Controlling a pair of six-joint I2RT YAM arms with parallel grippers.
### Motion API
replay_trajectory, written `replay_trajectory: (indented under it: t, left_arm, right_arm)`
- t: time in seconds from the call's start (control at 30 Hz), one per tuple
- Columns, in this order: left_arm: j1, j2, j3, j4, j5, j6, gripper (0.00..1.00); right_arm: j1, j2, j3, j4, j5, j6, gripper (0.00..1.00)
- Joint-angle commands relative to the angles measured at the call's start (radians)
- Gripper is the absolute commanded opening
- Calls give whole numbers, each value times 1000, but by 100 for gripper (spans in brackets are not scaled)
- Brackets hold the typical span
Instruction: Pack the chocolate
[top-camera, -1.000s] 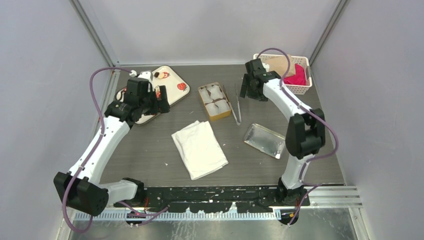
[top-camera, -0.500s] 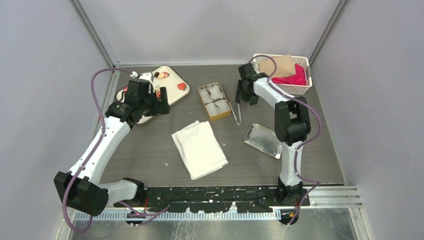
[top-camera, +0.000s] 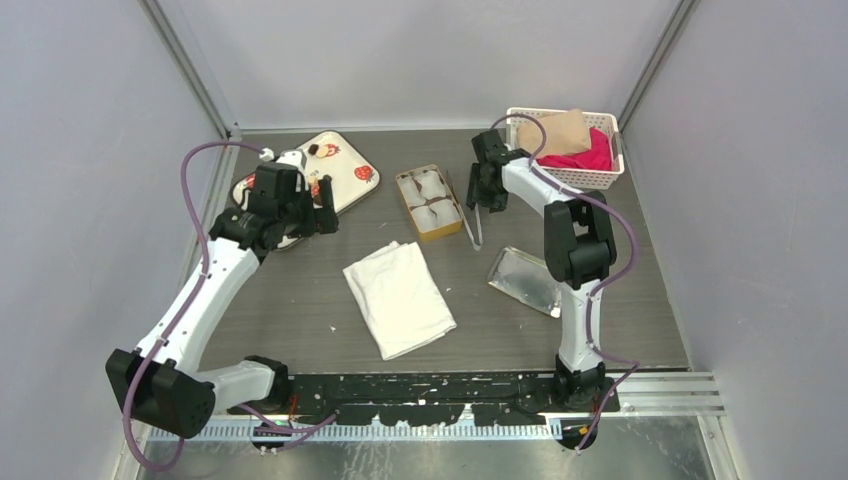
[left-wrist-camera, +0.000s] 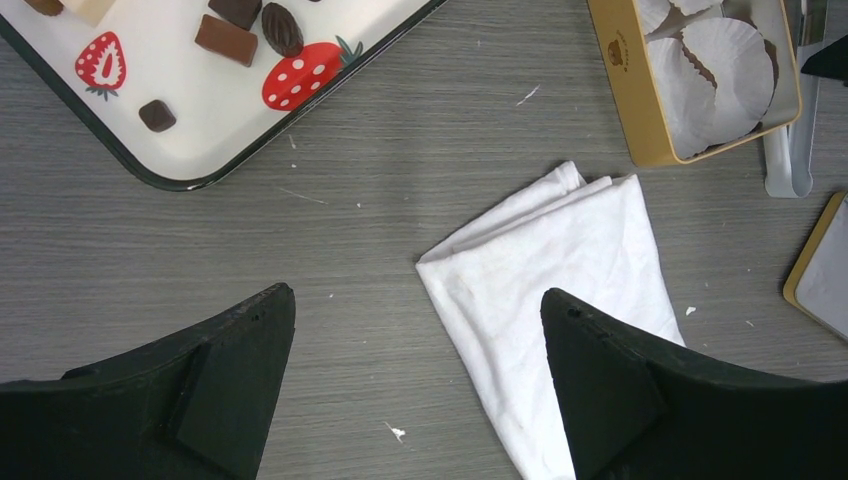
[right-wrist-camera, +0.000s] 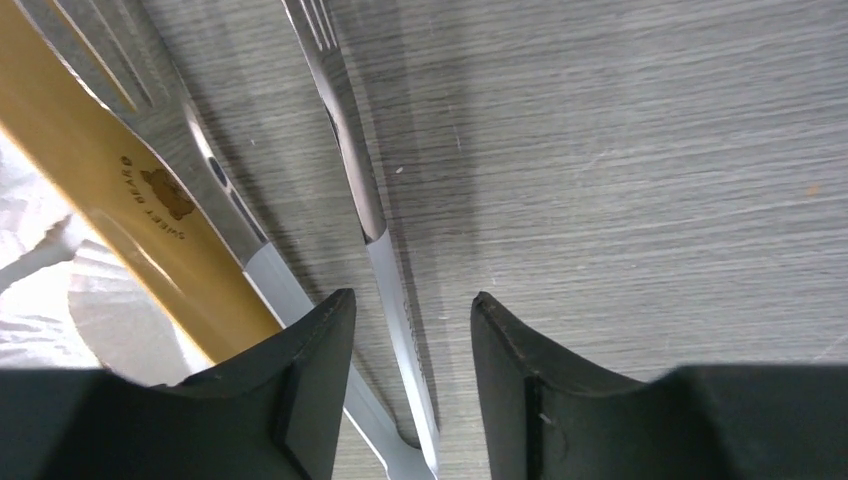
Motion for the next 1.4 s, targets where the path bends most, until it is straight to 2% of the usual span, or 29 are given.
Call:
replay_trajectory:
  t: [0.0, 0.3, 0.5, 0.77, 0.93, 1.1, 1.27, 1.37]
  left_arm:
    - [-4, -30, 6, 15, -14, 9, 93]
    - [-4, -60, -17, 9, -12, 6, 93]
    - [-4, -69, -19, 5, -14, 7, 93]
    - [-4, -91, 8, -16, -49, 31, 93]
    - [-4, -106, 48, -43, -141, 51, 94]
    - [-3, -117, 64, -62, -255, 29, 95]
    - [-3, -135, 52, -58, -321, 5, 96]
    - [-3, -148, 36, -55, -338, -4, 96]
  right_arm:
    - [16, 38, 30, 8, -4, -4, 49]
    - [17, 28, 0, 11, 53, -29, 30]
    - [17, -6, 6, -12, 89, -15, 1]
    - [17, -107, 119, -144, 178, 18, 1]
    - [46, -172, 234, -256, 211, 132, 1]
    - [184, -161, 322, -313, 208, 271, 1]
    - [316, -88, 379, -324, 199, 436, 1]
    - [378, -17, 457, -334, 153, 469, 1]
